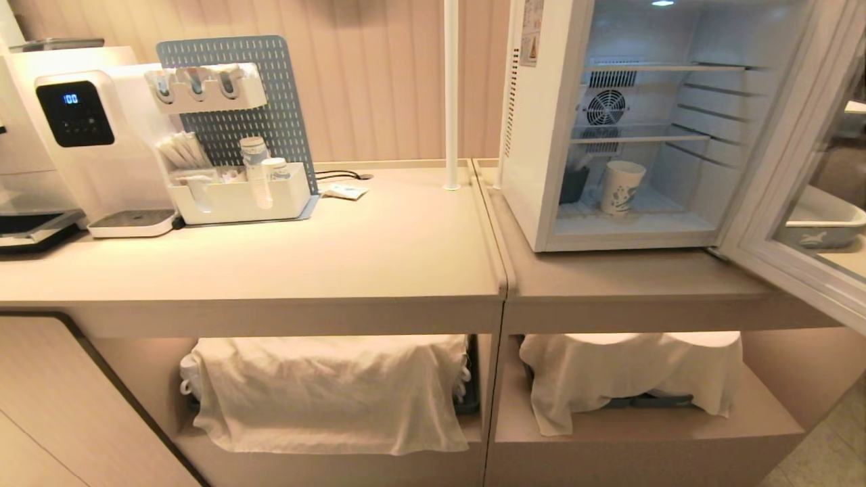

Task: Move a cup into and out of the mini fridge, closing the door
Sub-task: Take the paper cup out of the freezer

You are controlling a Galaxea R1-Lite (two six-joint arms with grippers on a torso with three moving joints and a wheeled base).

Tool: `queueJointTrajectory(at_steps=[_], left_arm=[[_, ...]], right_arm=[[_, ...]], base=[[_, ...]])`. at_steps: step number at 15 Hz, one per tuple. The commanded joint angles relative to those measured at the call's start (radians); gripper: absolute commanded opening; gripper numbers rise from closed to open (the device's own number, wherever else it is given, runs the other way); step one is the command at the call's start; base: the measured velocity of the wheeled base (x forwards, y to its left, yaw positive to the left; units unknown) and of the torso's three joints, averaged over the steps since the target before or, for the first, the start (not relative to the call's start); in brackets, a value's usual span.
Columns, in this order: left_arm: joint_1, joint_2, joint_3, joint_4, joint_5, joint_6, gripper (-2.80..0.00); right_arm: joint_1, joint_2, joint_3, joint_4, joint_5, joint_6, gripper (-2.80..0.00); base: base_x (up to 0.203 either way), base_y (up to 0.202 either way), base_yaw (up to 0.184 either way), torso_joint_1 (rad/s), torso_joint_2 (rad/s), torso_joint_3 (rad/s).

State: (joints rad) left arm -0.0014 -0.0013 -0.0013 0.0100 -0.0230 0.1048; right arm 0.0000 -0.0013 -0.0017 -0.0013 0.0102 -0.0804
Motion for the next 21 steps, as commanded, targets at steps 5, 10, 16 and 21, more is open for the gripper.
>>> queueJointTrajectory(at_steps=[5, 10, 16, 21], left_arm=[[0.001, 0.001, 0.001, -0.002, -0.001, -0.002, -2.8], [0.0, 0.001, 0.001, -0.002, 0.002, -0.008, -2.8], [0.001, 0.001, 0.001, -0.002, 0.002, -0.008, -2.8], [0.001, 0.001, 0.001, -0.002, 0.002, -0.008, -2.8]], right_arm=[[0.002, 0.0, 0.0, -0.002, 0.001, -0.001, -2.8], [0.002, 0.0, -0.002, 0.006, 0.0, -0.001, -2.8], [0.002, 0.179, -0.342, 0.139, 0.006, 0.028, -2.8], [0.005, 0.702, -1.138, 0.598, 0.027, 0.064, -2.8]], base=[[0.187, 0.0, 0.0, 0.002, 0.0, 0.001], [0.012, 0.0, 0.0, 0.001, 0.0, -0.001], [0.0, 0.0, 0.0, 0.0, 0.0, 0.0], [0.0, 0.0, 0.0, 0.0, 0.0, 0.0]])
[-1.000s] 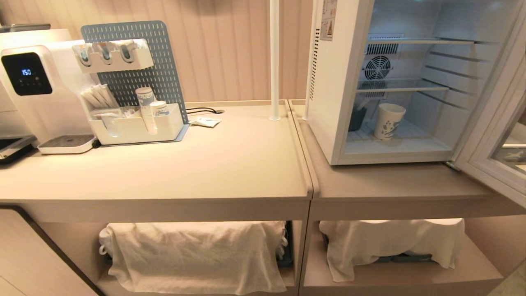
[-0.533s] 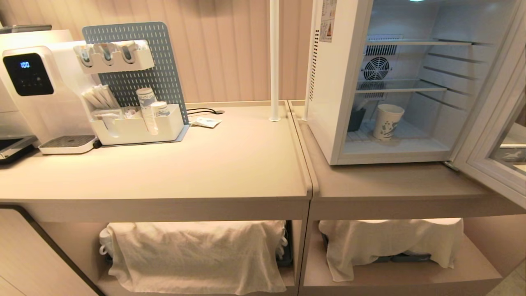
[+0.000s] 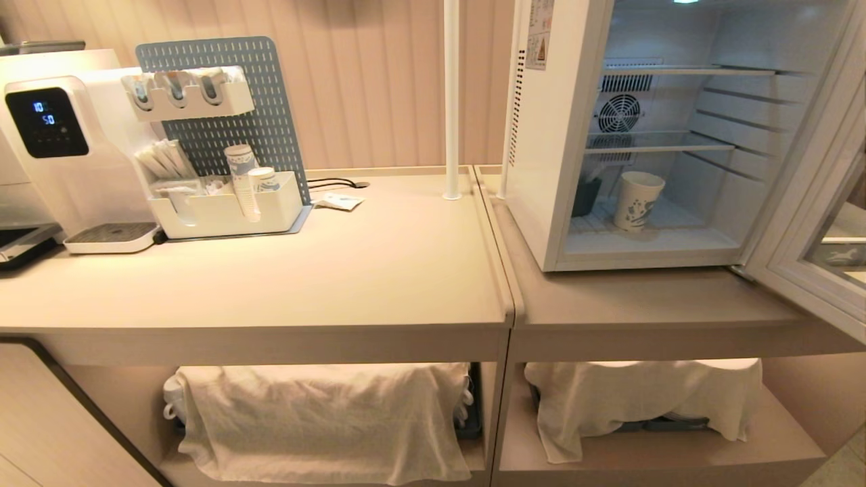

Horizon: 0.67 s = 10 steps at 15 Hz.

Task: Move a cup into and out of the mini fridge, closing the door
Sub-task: Take the paper cup out of the freezer

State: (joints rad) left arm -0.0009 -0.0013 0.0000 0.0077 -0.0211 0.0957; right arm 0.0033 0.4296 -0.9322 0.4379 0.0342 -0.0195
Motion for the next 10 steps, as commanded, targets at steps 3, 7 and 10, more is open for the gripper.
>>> queueJointTrajectory(at_steps=[3, 7, 10], left_arm=[[0.001, 0.001, 0.0, 0.0, 0.0, -0.001, -2.8], [-0.001, 0.001, 0.0, 0.0, 0.009, -0.021, -2.8], [-0.001, 0.001, 0.0, 0.0, 0.012, -0.042, -2.8]], right_arm=[[0.009, 0.565, -0.411, 0.348, 0.035, 0.075, -2.8], [0.081, 0.859, -0.507, 0.403, 0.086, 0.224, -2.8], [0.09, 1.039, -0.457, 0.217, 0.117, 0.271, -2.8]], base=[[0.0, 0.0, 0.0, 0.0, 0.0, 0.0], [0.0, 0.0, 0.0, 0.0, 0.0, 0.0], [0.0, 0.0, 0.0, 0.0, 0.0, 0.0]])
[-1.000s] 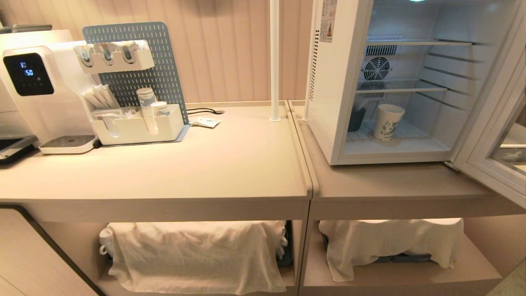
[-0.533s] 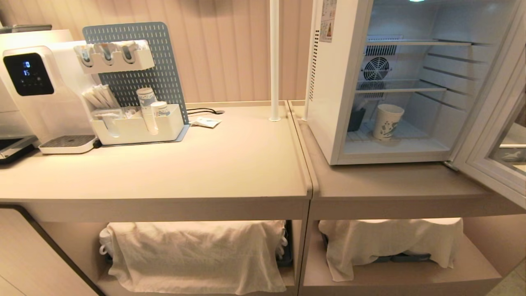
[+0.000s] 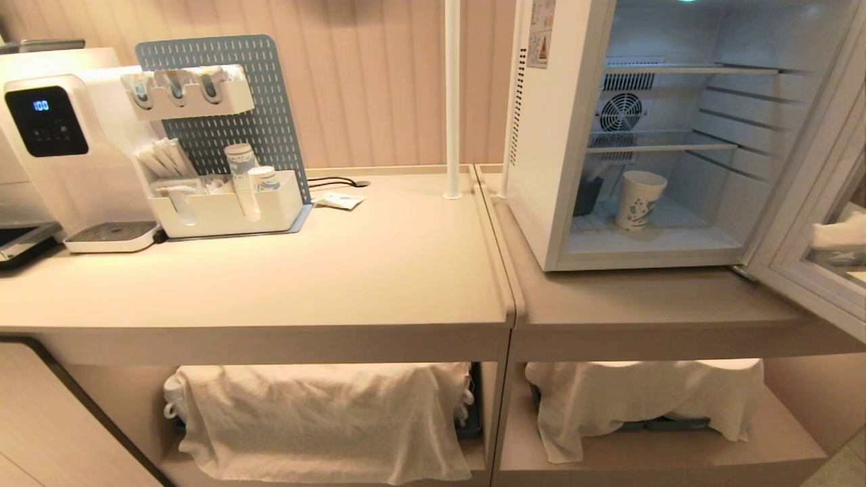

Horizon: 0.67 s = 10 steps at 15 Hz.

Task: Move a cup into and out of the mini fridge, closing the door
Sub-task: Take the paper cup out of the freezer

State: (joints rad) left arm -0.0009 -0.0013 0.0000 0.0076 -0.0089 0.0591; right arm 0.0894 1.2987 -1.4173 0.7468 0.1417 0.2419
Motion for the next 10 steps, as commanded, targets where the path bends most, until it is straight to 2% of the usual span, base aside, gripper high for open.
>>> queueJointTrajectory(at_steps=[1, 3, 7, 8, 10], left_arm=[[0.0, 0.001, 0.0, 0.0, 0.001, -0.012, -2.8], [0.001, 0.001, 0.0, 0.0, 0.001, -0.013, -2.8], [0.0, 0.001, -0.001, -0.001, 0.001, -0.013, -2.8], [0.001, 0.001, 0.0, -0.001, 0.001, -0.013, -2.8], [0.001, 0.001, 0.0, -0.001, 0.001, -0.013, -2.8]], right_arm=[[0.002, 0.219, 0.064, -0.181, 0.032, 0.013, -2.8], [0.0, 0.303, 0.119, -0.335, 0.073, 0.001, -2.8], [-0.021, 0.467, 0.142, -0.516, 0.072, -0.062, -2.8], [-0.047, 0.498, 0.138, -0.584, 0.062, -0.094, -2.8], [-0.096, 0.522, 0.144, -0.642, 0.023, -0.252, -2.8]], base=[[0.0, 0.0, 0.0, 0.0, 0.0, 0.0], [0.0, 0.0, 0.0, 0.0, 0.0, 0.0], [0.0, 0.0, 0.0, 0.0, 0.0, 0.0], [0.0, 0.0, 0.0, 0.0, 0.0, 0.0], [0.0, 0.0, 0.0, 0.0, 0.0, 0.0]])
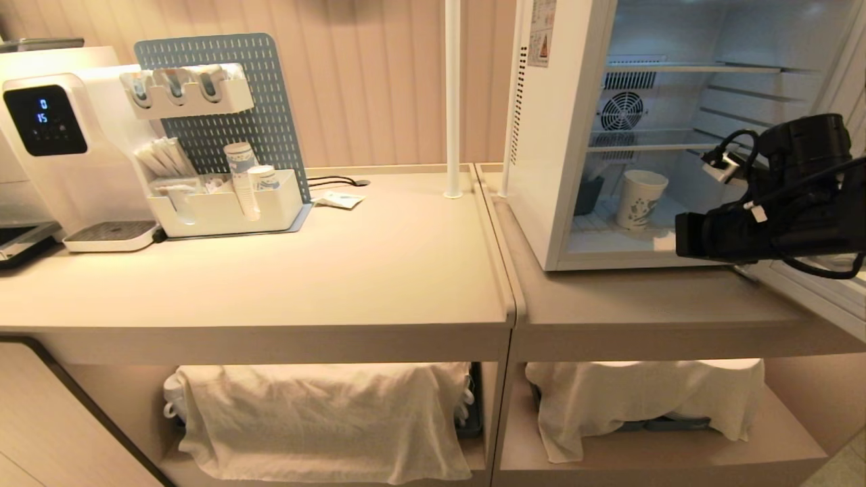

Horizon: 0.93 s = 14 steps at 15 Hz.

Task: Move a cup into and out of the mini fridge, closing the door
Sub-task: Take the paper cup out of the freezer

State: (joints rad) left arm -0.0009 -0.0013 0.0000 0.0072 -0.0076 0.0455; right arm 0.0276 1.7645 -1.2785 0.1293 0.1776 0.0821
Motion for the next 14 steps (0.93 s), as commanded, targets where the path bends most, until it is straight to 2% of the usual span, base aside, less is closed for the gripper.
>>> queueJointTrajectory(at_steps=[1, 3, 5, 7, 10, 11, 14], left_arm=[[-0.001, 0.001, -0.001, 0.0, 0.0, 0.0, -2.8], [0.0, 0.001, 0.0, -0.001, 0.0, 0.0, -2.8], [-0.001, 0.001, 0.0, -0.001, 0.0, 0.0, -2.8], [0.001, 0.001, 0.0, 0.0, 0.0, 0.0, -2.8], [0.0, 0.001, 0.0, 0.0, 0.0, 0.0, -2.8], [0.001, 0.001, 0.0, 0.0, 0.0, 0.0, -2.8], [-0.001, 0.001, 0.0, 0.0, 0.0, 0.0, -2.8]], right_arm=[[-0.067, 0.066, 0.007, -0.034, -0.023, -0.168, -2.8], [-0.086, 0.111, -0.02, -0.082, -0.023, -0.191, -2.8], [-0.087, 0.148, -0.025, -0.187, -0.024, -0.194, -2.8], [-0.086, 0.149, -0.014, -0.209, -0.018, -0.187, -2.8], [-0.083, 0.159, -0.007, -0.259, 0.046, -0.175, -2.8], [-0.081, 0.162, -0.004, -0.28, 0.048, -0.176, 0.0], [-0.08, 0.156, 0.001, -0.275, 0.045, -0.175, 0.0]], base=[[0.0, 0.0, 0.0, 0.0, 0.0, 0.0], [0.0, 0.0, 0.0, 0.0, 0.0, 0.0], [0.0, 0.0, 0.0, 0.0, 0.0, 0.0], [0.0, 0.0, 0.0, 0.0, 0.0, 0.0], [0.0, 0.0, 0.0, 0.0, 0.0, 0.0], [0.0, 0.0, 0.0, 0.0, 0.0, 0.0], [0.0, 0.0, 0.0, 0.0, 0.0, 0.0]])
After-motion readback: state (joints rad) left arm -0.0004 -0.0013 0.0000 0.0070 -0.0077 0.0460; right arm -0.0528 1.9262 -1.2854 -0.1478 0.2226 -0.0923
